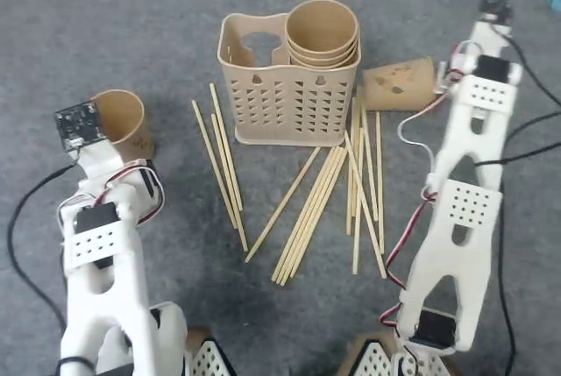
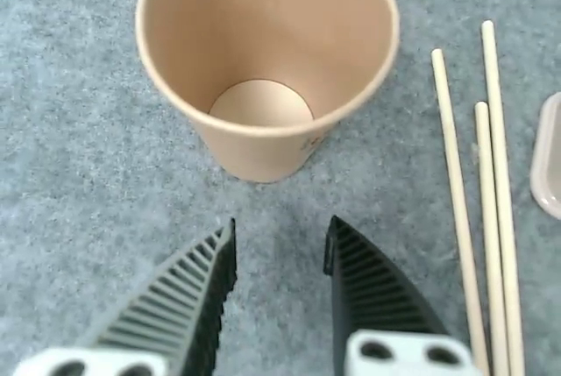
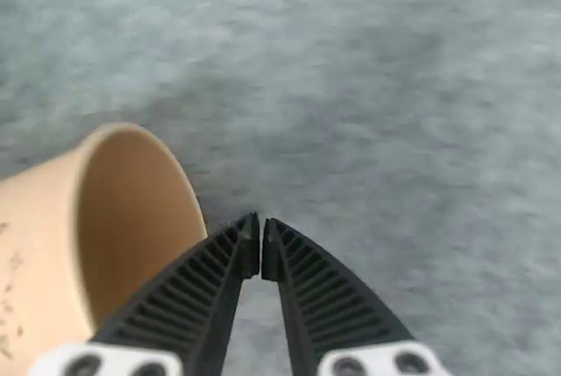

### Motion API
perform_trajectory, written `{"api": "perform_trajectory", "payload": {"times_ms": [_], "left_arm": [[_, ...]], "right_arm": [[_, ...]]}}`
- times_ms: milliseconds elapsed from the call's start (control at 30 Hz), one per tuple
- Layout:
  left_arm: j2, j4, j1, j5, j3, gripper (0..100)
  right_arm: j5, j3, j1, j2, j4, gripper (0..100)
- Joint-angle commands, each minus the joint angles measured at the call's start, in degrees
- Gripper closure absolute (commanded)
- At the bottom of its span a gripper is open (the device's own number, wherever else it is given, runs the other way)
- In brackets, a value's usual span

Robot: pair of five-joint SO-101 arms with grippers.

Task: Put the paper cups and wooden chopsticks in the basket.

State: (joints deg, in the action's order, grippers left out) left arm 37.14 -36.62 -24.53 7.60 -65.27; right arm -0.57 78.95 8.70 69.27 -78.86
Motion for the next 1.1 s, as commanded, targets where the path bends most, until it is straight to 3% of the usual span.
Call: {"api": "perform_trajectory", "payload": {"times_ms": [0, 367, 467, 633, 1067], "left_arm": [[1.85, 1.41, 0.18, -0.53, 0.13, 84], [1.85, 1.58, 0.26, -0.53, 0.13, 84], [1.85, 1.58, 0.26, -0.53, 0.13, 84], [1.85, 1.58, 0.26, -0.53, 0.13, 84], [1.76, 3.43, 0.26, -0.53, -0.48, 84]], "right_arm": [[-1.41, 3.87, -4.53, -1.71, -1.80, 97.6], [-1.05, 17.58, -10.95, -3.03, -21.93, 97.4], [-0.97, 17.14, -9.01, -4.70, -22.81, 94.6], [-1.49, 17.05, -6.29, -4.97, -22.90, 82.0], [-5.71, 16.62, -3.74, -11.47, -24.48, 80.7]]}}
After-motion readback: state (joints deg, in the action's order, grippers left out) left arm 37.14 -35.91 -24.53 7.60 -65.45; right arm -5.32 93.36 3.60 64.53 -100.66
